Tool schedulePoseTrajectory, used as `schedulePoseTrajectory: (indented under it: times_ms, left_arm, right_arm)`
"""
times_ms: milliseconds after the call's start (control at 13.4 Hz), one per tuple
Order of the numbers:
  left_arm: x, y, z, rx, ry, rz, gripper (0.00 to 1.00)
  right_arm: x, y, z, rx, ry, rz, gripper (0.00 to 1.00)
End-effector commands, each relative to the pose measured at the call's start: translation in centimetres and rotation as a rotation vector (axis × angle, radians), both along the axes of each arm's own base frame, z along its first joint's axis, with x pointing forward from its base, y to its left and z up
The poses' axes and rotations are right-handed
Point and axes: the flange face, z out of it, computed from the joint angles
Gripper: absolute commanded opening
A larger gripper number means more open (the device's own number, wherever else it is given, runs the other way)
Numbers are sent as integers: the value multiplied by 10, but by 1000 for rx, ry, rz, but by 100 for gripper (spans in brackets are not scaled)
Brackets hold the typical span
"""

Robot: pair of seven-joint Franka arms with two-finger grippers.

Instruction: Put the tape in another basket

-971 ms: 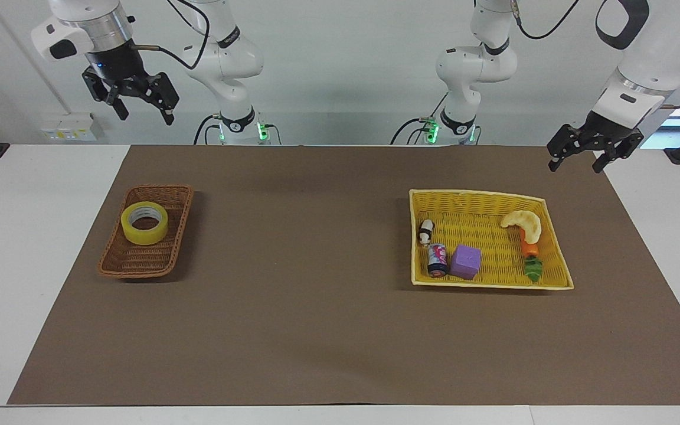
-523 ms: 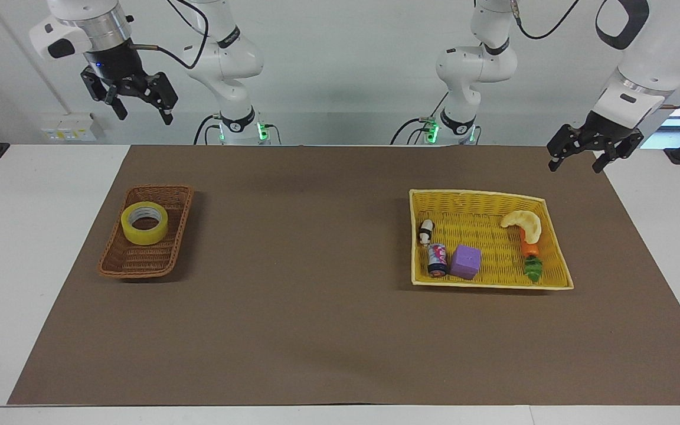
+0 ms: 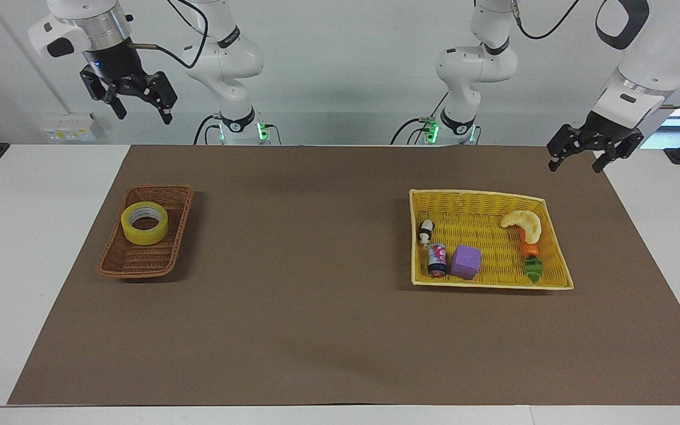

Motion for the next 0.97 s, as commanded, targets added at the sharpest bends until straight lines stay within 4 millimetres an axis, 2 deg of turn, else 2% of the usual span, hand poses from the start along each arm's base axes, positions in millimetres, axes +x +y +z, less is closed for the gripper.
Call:
schedulePoseTrajectory:
  times_ms: [0, 523, 672, 896]
  left_arm:
    - [-5, 0, 4, 8, 7, -9, 100]
    - [-5, 0, 4, 8, 7, -9, 100]
    - [-5, 0, 4, 8, 9, -9, 100]
    - [-5, 0, 4, 7, 7, -9, 100]
  right_arm:
    - [-4, -4, 3, -9, 12, 17, 100]
    - [-4, -6, 3, -7, 11, 11, 100]
    - [-8, -28, 0, 9, 9, -33, 100]
    - [-6, -27, 0, 5, -10, -29, 100]
